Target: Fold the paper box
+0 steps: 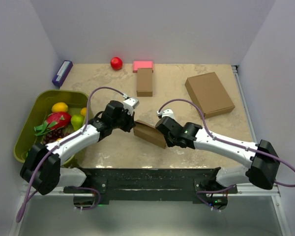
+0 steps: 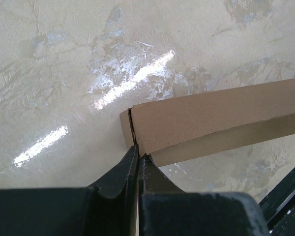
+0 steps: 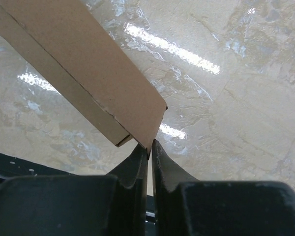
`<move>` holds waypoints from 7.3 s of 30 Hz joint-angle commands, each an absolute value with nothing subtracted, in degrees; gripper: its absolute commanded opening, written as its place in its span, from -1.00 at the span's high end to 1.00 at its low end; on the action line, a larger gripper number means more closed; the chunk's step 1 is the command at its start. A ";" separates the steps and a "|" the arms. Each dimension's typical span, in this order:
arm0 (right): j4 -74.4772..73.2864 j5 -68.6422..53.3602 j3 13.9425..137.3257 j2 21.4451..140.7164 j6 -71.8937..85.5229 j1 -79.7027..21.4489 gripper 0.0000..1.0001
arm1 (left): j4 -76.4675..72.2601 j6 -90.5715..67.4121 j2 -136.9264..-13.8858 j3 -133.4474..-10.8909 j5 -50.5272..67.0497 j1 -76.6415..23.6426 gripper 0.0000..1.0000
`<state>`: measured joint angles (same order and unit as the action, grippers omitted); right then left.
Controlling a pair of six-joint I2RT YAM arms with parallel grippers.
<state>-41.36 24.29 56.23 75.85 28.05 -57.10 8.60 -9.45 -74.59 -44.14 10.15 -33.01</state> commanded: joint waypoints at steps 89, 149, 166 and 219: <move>-30.41 -3.16 56.08 71.19 26.63 -39.99 1.00 | 13.45 -10.64 -75.67 -43.51 6.50 -36.21 0.71; -18.02 -12.13 45.18 62.93 35.68 -27.68 1.00 | 17.14 -8.53 -80.07 -45.26 -3.96 -42.98 0.76; -17.22 -11.87 43.86 61.43 37.09 -26.72 1.00 | 17.14 -8.53 -80.07 -45.35 -4.13 -43.24 0.76; -38.14 7.38 49.13 60.91 32.61 -37.00 0.11 | 16.61 -8.97 -74.97 -45.44 -4.04 -43.24 0.48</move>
<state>-32.16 5.26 44.53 62.83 33.06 -36.84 11.64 -9.87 -76.20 -46.70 -2.59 -43.20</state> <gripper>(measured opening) 0.387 0.227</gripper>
